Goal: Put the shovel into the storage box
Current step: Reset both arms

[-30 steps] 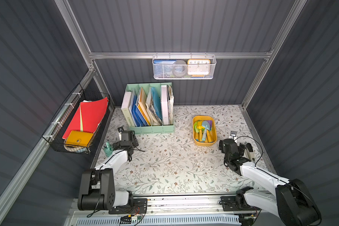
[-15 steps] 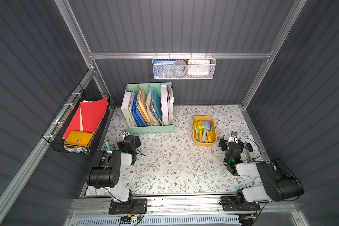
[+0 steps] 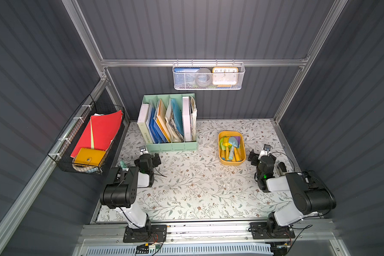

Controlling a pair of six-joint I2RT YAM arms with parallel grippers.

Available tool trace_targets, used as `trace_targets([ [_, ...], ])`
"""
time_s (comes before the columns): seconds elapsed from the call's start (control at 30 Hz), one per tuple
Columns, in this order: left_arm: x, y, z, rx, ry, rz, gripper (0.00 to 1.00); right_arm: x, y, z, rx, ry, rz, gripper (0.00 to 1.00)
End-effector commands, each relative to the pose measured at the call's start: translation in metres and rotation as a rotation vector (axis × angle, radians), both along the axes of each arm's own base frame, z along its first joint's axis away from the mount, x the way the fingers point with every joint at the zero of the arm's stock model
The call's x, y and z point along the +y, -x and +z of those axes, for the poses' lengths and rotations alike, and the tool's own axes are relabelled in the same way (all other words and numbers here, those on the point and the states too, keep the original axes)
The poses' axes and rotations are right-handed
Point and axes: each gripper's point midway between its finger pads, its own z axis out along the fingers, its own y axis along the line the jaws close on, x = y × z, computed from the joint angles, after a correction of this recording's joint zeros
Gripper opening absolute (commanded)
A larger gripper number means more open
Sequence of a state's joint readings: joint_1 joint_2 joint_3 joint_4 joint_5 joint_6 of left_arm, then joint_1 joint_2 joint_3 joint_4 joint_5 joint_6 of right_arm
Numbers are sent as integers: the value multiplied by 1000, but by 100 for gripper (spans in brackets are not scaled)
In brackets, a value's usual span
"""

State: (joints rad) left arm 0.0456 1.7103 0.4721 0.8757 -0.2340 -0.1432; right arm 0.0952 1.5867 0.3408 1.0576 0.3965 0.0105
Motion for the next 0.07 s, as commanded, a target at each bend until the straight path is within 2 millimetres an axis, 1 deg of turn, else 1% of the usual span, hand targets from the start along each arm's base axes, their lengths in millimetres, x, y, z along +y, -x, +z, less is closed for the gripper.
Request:
trace_targets([
  [0.0,3,-2,6,-19,-19,4,100,0,-2,0,8,-19,9,99],
  [0.03,6,0,6,-18,-25,22,100,1,-1,0,9,-15,10,99],
])
